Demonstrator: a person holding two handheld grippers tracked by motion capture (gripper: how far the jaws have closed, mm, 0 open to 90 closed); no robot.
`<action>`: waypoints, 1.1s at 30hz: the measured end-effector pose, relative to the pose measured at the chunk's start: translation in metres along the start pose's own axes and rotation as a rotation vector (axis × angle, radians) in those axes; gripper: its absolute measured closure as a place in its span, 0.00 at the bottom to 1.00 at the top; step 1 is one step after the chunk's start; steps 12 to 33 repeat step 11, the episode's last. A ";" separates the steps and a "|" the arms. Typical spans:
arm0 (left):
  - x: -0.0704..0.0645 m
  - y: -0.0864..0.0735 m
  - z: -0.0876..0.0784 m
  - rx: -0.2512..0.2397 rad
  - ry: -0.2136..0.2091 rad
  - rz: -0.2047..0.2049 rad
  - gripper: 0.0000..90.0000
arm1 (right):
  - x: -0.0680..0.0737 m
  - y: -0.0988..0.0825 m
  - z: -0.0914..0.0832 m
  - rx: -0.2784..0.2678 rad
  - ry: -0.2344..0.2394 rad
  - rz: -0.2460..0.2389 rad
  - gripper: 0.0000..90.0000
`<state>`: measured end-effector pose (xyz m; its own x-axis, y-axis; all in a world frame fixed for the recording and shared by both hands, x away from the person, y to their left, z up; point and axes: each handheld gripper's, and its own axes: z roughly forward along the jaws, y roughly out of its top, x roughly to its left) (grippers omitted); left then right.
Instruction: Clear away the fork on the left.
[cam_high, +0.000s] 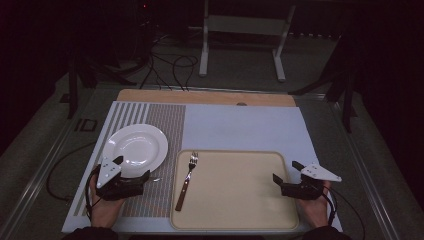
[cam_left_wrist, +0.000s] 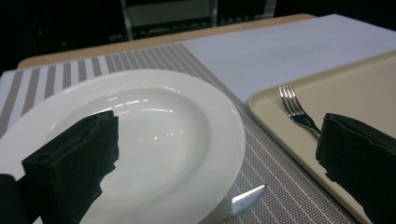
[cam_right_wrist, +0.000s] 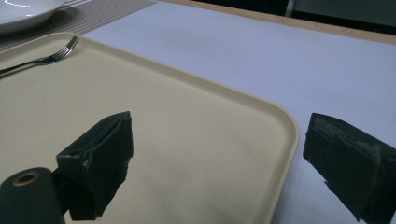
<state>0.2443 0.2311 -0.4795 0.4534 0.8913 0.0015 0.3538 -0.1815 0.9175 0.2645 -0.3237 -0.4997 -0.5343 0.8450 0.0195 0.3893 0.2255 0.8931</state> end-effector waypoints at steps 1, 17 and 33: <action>-0.001 -0.001 0.001 -0.001 -0.002 0.002 0.00 | 0.000 0.000 0.000 -0.004 0.002 -0.002 0.09; -0.002 -0.008 0.005 -0.014 -0.010 -0.012 0.00 | 0.002 -0.002 -0.001 0.001 0.006 -0.011 0.09; -0.002 -0.008 0.005 -0.014 -0.010 -0.012 0.00 | 0.002 -0.002 -0.001 0.001 0.006 -0.011 0.09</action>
